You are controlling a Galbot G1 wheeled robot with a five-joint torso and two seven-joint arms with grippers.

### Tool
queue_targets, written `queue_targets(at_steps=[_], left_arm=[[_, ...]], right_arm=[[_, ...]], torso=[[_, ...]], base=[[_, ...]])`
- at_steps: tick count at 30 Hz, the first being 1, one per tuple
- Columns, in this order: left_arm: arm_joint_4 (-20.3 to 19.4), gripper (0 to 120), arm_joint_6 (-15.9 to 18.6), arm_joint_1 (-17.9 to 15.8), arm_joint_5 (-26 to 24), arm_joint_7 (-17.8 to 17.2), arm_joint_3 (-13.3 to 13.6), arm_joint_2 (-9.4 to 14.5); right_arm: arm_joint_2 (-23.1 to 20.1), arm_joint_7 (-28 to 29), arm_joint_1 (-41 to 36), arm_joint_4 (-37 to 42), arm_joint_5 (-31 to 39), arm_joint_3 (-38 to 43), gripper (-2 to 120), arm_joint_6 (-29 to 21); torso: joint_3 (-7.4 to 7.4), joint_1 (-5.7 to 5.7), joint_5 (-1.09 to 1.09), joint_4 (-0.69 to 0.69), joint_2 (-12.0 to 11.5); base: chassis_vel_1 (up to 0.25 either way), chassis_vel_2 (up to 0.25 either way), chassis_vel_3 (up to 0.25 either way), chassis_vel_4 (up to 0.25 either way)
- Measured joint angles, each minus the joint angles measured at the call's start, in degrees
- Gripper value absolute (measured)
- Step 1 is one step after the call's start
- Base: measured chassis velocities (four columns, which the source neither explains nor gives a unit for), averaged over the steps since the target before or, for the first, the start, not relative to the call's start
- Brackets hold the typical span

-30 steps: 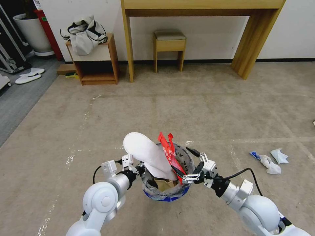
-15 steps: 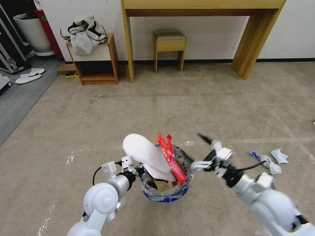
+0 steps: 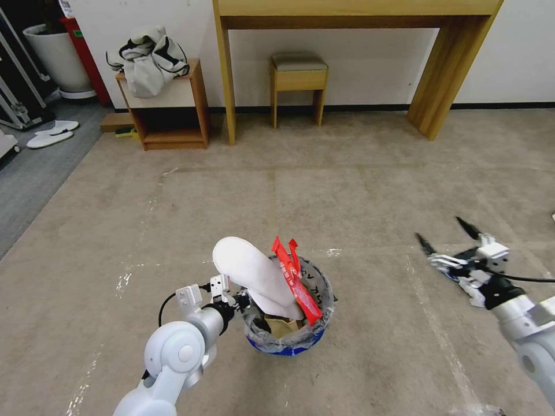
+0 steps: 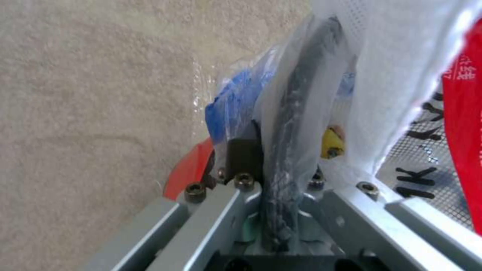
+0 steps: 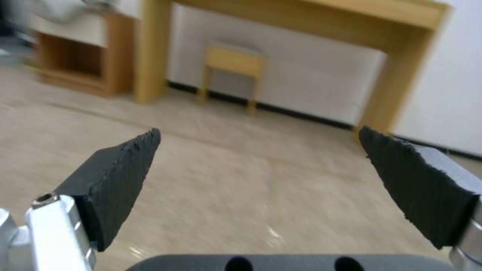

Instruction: Pick up the trash bin and place the garbage on the floor into it.

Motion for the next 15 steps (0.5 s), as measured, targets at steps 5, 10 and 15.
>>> queue_targets(at_steps=[5, 10, 15], left_arm=[[0.1, 1, -0.41, 0.05, 0.78, 0.38, -0.29, 0.3], [0.12, 1, -0.98, 0.24, 1.14, 0.4, -0.6, 0.68], [0.2, 1, -1.21, 0.19, 1.53, 0.37, -0.52, 0.46]], right_arm=[[0.38, 1.43, 2.08, -7.34, -2.04, -0.27, 100, -0.04], [-0.27, 1.86, 4.56, -13.37, -3.43, -2.96, 100, -1.57], [-1.55, 2.88, 7.35, -17.0, -3.42, -5.76, 100, -4.04]], torso=[[0.0, 0.0, 0.0, -0.01, 0.0], [0.0, 0.0, -0.01, -0.01, 0.0], [0.0, 0.0, 0.0, 0.0, -0.01]], base=[[0.0, 0.0, 0.0, 0.0], [0.0, 0.0, 0.0, 0.0], [0.0, 0.0, 0.0, 0.0]])
